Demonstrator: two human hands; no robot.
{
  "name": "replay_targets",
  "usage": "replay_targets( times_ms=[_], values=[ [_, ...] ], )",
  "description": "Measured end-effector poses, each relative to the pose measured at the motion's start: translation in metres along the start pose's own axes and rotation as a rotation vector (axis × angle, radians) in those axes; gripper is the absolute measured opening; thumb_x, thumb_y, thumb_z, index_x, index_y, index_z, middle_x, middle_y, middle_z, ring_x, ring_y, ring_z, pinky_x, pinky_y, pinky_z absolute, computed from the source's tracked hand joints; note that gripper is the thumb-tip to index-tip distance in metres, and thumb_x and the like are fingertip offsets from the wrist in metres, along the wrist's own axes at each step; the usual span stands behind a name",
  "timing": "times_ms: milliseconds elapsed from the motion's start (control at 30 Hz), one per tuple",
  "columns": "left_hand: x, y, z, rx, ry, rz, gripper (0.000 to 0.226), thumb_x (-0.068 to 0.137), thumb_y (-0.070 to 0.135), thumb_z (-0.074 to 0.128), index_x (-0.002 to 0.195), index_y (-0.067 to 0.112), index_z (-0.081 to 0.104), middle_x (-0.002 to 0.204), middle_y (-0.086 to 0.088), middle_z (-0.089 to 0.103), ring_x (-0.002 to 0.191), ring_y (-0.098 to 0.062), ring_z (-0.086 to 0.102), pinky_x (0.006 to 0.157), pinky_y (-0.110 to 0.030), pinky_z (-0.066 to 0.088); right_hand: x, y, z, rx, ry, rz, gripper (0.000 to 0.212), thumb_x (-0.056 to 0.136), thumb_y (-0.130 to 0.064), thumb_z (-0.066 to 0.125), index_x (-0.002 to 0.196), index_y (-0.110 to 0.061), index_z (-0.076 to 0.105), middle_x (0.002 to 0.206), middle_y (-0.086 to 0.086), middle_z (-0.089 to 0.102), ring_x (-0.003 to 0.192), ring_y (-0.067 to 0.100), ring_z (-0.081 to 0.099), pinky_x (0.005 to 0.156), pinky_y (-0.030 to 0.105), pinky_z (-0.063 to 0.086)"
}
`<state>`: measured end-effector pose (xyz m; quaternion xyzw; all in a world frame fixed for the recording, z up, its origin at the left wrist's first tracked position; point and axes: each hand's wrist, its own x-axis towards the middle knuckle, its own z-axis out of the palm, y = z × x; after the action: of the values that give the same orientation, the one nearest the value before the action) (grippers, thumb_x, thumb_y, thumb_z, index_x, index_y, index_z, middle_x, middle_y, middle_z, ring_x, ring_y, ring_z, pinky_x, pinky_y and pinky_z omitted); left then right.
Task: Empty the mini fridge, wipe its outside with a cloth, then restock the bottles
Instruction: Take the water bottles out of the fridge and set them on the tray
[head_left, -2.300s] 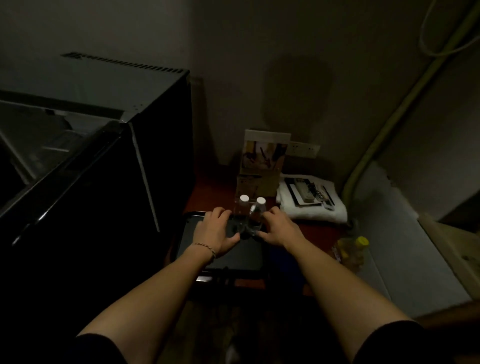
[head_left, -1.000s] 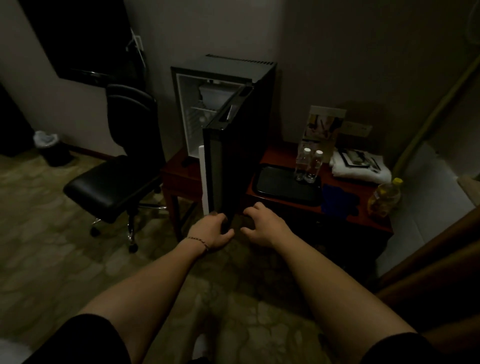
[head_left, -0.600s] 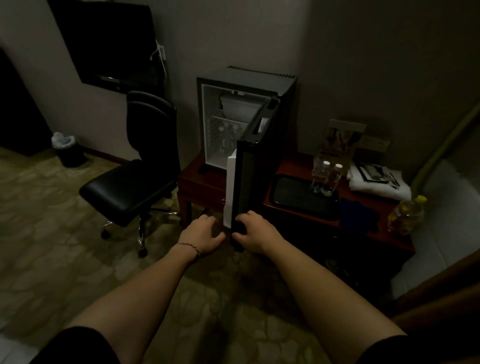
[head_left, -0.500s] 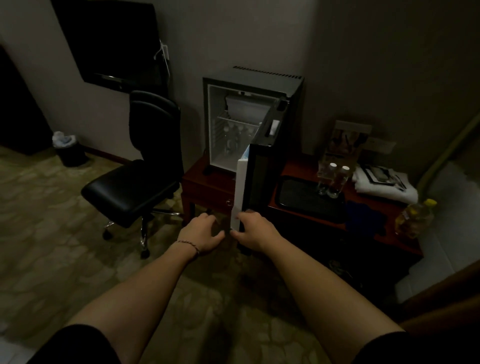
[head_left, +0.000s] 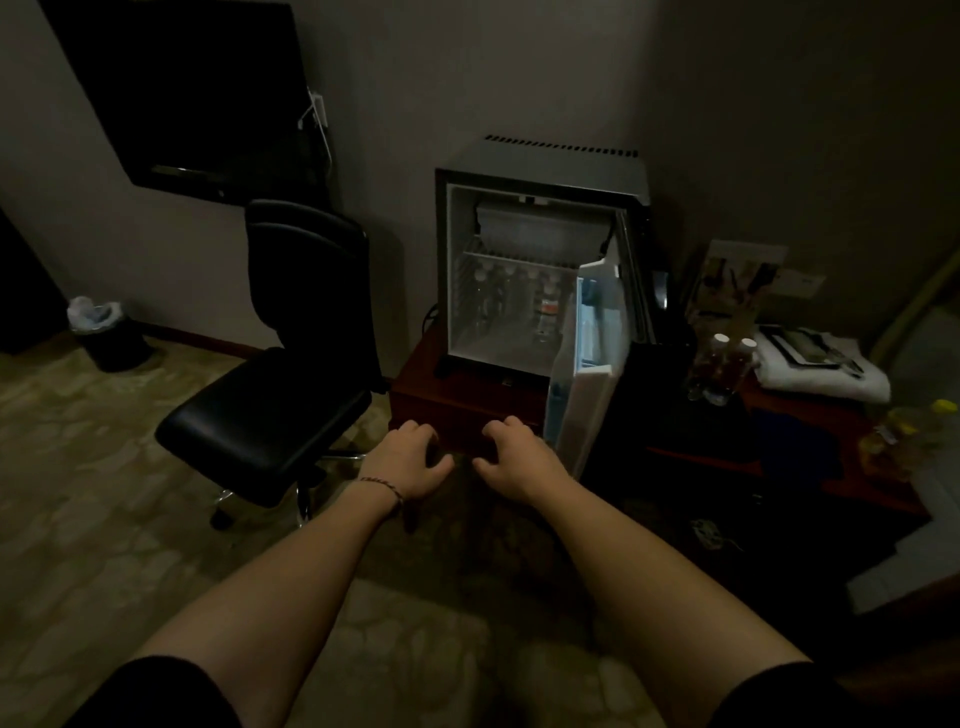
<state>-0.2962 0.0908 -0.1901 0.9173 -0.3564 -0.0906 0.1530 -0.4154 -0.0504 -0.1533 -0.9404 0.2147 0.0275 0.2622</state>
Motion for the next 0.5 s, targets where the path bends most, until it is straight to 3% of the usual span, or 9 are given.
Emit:
replay_targets(
  times_ms=[167, 500],
  values=[
    [0.041, -0.024, -0.005, -0.034, -0.002, 0.005, 0.042, 0.091, 0.053, 0.057, 0.123, 0.025, 0.057, 0.117, 0.004, 0.054, 0.098, -0.01, 0.053, 0.082, -0.028, 0.051, 0.052, -0.01, 0.004, 0.002, 0.011, 0.026, 0.041, 0.092, -0.036, 0.065, 0.129, -0.026, 0.052, 0.125, -0.002, 0.048, 0.102, 0.014, 0.055, 0.087, 0.033, 0.053],
    [0.185, -0.05, -0.025, -0.013, -0.036, 0.023, 0.045, 0.092, 0.052, 0.055, 0.127, 0.024, 0.055, 0.124, 0.003, 0.054, 0.108, -0.012, 0.054, 0.091, -0.029, 0.049, 0.199, 0.0, -0.019, -0.06, 0.045, 0.142, 0.04, 0.092, -0.039, 0.063, 0.128, -0.026, 0.052, 0.123, -0.001, 0.047, 0.098, 0.015, 0.055, 0.085, 0.037, 0.054]
  ],
)
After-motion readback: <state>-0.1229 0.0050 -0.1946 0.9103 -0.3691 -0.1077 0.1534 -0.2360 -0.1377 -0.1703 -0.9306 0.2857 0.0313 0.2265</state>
